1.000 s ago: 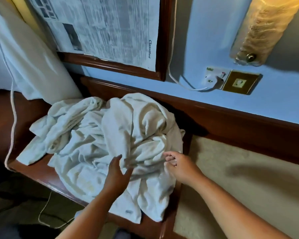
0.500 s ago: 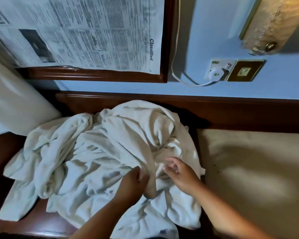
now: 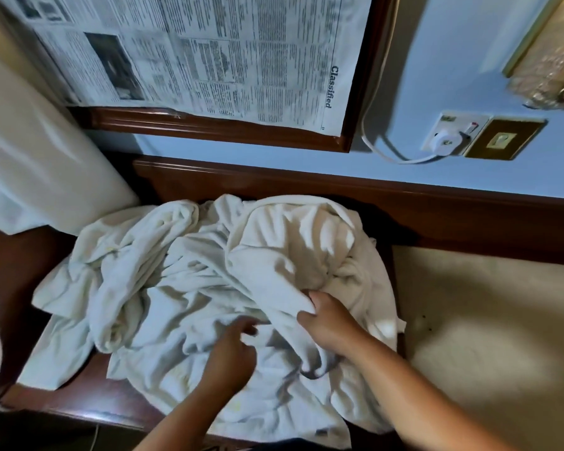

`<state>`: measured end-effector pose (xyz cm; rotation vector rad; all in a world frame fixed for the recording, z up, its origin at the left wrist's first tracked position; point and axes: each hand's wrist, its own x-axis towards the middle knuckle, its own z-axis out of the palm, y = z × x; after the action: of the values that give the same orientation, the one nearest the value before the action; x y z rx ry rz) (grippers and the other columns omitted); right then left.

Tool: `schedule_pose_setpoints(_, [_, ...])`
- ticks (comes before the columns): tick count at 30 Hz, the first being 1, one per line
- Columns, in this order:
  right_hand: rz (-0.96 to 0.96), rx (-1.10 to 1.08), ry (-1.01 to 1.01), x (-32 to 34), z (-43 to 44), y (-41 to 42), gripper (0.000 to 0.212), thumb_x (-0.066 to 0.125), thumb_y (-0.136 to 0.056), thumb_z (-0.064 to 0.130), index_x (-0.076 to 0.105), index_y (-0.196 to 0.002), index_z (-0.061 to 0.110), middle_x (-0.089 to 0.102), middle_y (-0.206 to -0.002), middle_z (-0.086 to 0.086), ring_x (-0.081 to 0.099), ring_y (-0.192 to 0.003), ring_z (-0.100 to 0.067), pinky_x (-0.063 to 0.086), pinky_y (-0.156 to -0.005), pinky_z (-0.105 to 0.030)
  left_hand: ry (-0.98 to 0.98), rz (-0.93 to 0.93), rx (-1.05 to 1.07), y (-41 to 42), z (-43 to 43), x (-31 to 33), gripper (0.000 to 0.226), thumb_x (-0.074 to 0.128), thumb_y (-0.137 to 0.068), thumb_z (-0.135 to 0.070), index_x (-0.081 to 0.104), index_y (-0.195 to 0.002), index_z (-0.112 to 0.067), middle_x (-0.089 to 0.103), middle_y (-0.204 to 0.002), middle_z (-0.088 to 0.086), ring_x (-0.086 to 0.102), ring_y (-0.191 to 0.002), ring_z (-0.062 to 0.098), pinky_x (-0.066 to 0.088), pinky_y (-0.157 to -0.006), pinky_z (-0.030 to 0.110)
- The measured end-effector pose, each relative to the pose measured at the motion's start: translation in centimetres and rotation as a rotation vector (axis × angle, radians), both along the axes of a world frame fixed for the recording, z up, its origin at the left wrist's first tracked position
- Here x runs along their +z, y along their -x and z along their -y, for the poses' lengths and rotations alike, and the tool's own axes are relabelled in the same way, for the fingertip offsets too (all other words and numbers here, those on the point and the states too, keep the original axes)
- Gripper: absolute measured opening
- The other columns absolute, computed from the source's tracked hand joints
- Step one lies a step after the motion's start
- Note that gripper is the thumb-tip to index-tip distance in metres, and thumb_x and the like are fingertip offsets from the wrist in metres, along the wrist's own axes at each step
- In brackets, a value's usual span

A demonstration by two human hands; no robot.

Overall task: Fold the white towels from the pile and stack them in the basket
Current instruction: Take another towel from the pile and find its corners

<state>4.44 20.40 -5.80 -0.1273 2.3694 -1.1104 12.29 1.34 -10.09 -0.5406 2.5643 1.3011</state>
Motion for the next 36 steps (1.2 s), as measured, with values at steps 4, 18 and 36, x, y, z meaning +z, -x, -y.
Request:
schedule_pose_setpoints(4, [0.218,0.130,-0.052,0.1,-6.1,-0.8,0.010,0.061,-0.071,0.026,0.063,-0.080,0.021,0.064,-0.078,0.011,0.059,-0.074,-0.008,0.043,-0.065,-0.027,-0.035,-0.102,0.136,3.4,0.7,-0.1,0.091,0.074,-0.085,-0.010,0.021,-0.156,-0.030,0.037,-0.143,-0.009,0.060,-0.096,0.006,0.044,-0.069,0.015])
schedule_pose_setpoints(18, [0.064,-0.572,-0.032,-2.3,-17.7,-9.9,0.046,0.059,-0.096,0.012,0.048,-0.135,0.035,0.058,-0.123,0.003,0.058,-0.104,-0.007,0.041,-0.086,-0.020,-0.130,-0.183,-0.503,2.8,-14.2,-0.6,0.005,0.057,-0.093,-0.017,0.059,-0.093,-0.021,0.063,-0.088,-0.003,0.058,-0.083,0.006,0.043,-0.073,0.026])
schedule_pose_setpoints(36, [0.162,-0.577,0.115,-2.5,-20.6,-5.7,0.039,0.045,-0.098,0.009,0.054,-0.136,0.008,0.062,-0.126,-0.009,0.060,-0.114,-0.030,0.049,-0.091,-0.034,0.021,-0.263,-0.460,-5.4,-19.3,-0.9,0.041,0.059,-0.092,-0.013,0.065,-0.123,-0.039,0.057,-0.119,-0.023,0.060,-0.093,-0.002,0.044,-0.082,0.009])
